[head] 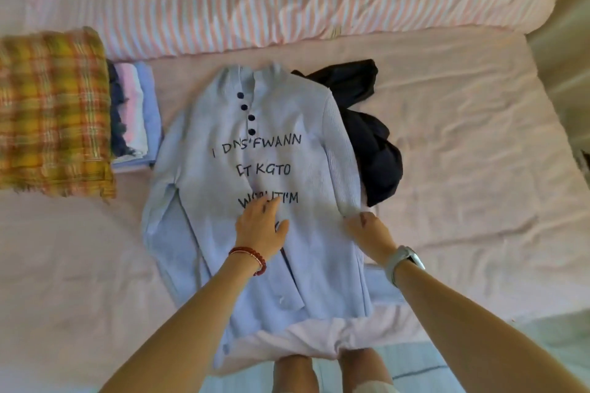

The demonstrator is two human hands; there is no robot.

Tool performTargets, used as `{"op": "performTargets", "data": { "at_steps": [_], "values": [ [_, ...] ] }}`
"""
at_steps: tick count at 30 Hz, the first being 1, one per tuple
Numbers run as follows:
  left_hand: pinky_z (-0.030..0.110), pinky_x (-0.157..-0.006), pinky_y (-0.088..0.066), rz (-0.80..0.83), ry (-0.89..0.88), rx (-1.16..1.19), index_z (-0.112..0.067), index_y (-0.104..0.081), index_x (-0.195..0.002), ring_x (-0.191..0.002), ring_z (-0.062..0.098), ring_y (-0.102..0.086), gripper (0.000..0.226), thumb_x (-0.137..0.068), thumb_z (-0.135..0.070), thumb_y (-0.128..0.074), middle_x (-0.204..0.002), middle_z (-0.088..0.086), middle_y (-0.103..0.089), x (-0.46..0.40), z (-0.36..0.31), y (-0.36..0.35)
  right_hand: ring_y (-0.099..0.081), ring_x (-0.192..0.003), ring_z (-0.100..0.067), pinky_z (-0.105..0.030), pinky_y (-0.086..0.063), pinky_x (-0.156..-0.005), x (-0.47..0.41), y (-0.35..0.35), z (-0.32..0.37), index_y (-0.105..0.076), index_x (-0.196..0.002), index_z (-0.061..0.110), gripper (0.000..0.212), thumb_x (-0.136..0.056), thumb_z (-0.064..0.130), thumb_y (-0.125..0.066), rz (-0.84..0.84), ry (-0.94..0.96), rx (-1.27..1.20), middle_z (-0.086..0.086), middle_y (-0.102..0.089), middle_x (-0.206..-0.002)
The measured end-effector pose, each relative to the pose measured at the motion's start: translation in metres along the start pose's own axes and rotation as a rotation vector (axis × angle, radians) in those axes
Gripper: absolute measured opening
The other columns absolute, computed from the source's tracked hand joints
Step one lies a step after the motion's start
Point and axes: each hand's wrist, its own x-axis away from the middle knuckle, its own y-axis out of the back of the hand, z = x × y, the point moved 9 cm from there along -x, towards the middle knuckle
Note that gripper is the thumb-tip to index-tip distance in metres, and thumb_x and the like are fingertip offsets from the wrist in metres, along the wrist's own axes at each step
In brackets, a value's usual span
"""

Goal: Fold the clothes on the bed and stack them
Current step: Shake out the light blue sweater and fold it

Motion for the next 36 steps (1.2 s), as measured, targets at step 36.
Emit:
{"op": "performTargets", "data": {
  "at_steps": [36],
  "values": [
    [0.047, -0.107, -0.015, -0.120, -0.339, -0.515, -0.025, -0.070, -0.102, -0.112, 0.028, -0.044, 0.022, -0.090, -0.032, -0.054, -0.107, 0.006, -0.061, -0.237, -0.202, 0.057, -0.056, -0.058, -0.014, -0.022, -0.052, -0.055, -0.155, 0.221, -0.067, -0.054, -0.073, 0.007, 0.023, -0.094, 0.007, -0.044, -0.331, -0.246, -1.368, -0.005, -0.054, -0.066]
  ]
}}
